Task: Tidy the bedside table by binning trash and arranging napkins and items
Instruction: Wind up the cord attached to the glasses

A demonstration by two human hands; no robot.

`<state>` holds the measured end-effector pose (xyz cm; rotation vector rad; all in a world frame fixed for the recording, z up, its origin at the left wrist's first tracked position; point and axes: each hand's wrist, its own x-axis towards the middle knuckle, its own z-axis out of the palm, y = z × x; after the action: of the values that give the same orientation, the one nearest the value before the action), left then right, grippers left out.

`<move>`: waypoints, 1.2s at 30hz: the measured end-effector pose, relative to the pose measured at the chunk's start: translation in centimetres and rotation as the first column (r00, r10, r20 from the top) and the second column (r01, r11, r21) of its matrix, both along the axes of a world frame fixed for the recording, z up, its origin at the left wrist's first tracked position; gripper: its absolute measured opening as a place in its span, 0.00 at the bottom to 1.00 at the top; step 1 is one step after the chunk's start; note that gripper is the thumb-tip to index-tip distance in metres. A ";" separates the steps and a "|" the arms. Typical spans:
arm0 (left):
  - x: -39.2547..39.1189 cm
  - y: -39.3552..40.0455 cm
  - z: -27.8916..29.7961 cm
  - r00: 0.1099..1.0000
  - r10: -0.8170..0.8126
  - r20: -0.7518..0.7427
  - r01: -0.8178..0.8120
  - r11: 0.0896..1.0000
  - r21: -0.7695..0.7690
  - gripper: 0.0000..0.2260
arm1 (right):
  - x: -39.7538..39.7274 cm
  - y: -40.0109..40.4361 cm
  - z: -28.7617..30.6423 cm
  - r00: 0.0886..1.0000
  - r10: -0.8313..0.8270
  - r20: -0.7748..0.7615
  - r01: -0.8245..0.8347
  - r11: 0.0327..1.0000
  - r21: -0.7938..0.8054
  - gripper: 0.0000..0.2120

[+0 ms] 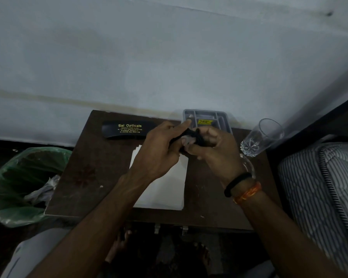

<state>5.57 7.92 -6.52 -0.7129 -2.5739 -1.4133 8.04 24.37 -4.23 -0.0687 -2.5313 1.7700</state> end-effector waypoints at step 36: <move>-1.0 -5.8 -1.8 0.807 0.262 0.529 -0.030 0.913 -0.407 0.20 | -3.1 -6.2 -5.3 0.713 -0.132 0.688 0.607 0.607 -0.513 0.21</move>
<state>4.59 2.11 -8.33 -0.0869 -3.3434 -1.2250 4.90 18.15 -9.57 -1.3061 -1.6012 2.6615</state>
